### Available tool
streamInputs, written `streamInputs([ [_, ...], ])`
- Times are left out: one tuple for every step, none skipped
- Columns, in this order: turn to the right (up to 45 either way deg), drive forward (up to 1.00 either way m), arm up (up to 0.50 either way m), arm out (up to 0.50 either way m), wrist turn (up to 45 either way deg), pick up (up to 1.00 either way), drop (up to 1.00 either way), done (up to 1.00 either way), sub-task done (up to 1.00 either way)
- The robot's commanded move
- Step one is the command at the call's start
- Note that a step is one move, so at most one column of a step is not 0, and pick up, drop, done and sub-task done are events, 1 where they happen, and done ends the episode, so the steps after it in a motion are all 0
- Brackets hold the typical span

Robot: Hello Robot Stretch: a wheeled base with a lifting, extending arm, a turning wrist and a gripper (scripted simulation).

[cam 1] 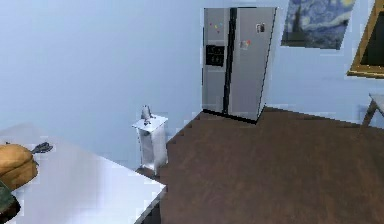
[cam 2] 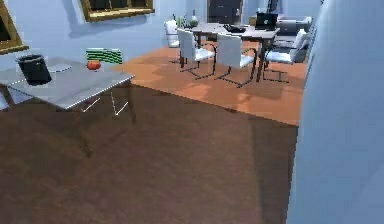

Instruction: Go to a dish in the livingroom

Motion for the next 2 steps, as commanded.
streamInputs([
  [45.0,0.00,0.00,0.00,0.0,0.00,0.00,0.00,0.00],
  [45.0,0.00,0.00,0.00,0.0,0.00,0.00,0.00,0.00],
])
